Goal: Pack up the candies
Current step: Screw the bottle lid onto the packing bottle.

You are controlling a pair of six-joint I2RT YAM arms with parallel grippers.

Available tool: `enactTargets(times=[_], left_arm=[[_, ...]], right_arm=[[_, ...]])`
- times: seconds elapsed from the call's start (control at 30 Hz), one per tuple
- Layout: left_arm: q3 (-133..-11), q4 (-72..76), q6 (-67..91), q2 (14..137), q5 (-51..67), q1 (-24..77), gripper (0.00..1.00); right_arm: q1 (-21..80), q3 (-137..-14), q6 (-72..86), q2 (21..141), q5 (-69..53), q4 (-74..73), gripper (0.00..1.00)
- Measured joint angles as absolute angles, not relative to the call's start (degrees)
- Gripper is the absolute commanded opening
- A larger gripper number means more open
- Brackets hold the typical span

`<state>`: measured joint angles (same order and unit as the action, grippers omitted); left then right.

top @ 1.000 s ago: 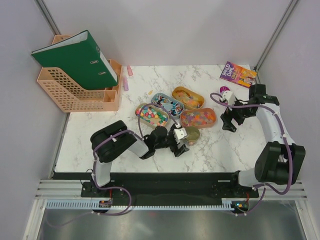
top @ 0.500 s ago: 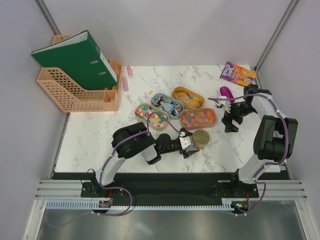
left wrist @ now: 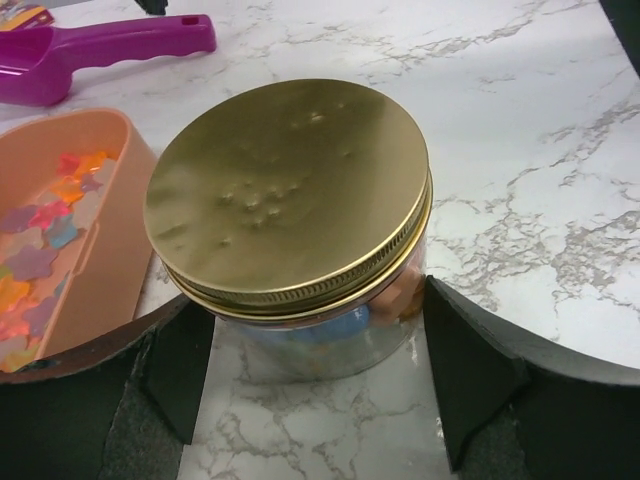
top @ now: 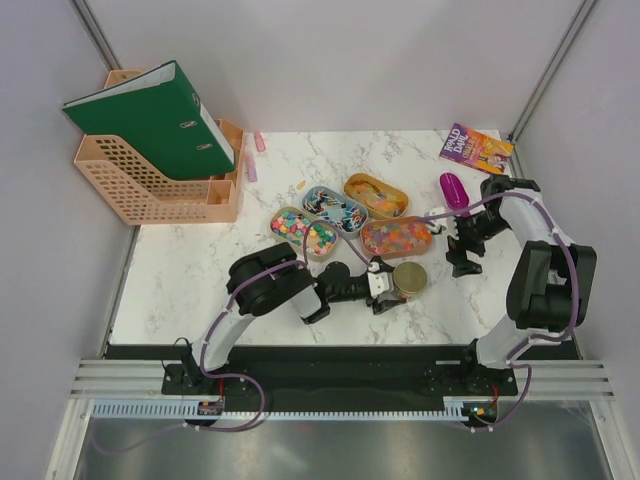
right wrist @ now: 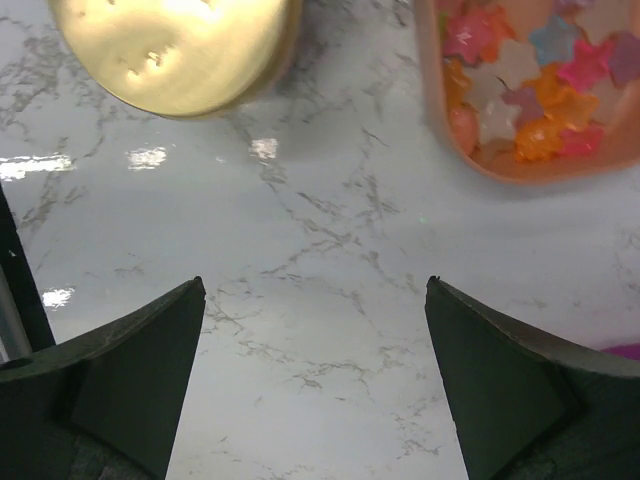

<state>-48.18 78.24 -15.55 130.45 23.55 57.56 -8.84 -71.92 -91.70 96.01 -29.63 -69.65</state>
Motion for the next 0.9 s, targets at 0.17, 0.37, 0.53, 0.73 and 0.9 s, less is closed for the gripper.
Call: enactTargets(times=[0.17, 0.37, 0.53, 0.73, 0.9], left_arm=[[-50.72, 73.95, -15.55, 130.26, 26.79, 57.47, 0.49], [-51.33, 71.48, -15.51, 129.62, 27.44, 57.45, 0.47], [-51.33, 70.74, -15.51, 129.38, 27.4, 57.45, 0.46], [-51.33, 70.57, -15.49, 129.32, 27.42, 57.41, 0.46], [-51.33, 70.32, -15.46, 129.25, 27.44, 57.39, 0.46]], right_arm=[[-2.7, -67.09, -98.7, 91.46, -29.12, -73.67, 0.98], [2.72, -65.98, -101.03, 89.97, -28.77, -75.57, 0.98], [4.69, -66.06, -101.19, 90.91, -28.84, -75.7, 0.98], [6.31, -67.26, -100.14, 93.65, -29.32, -75.75, 0.98], [7.29, -68.73, -98.74, 95.02, -29.95, -75.64, 0.98]])
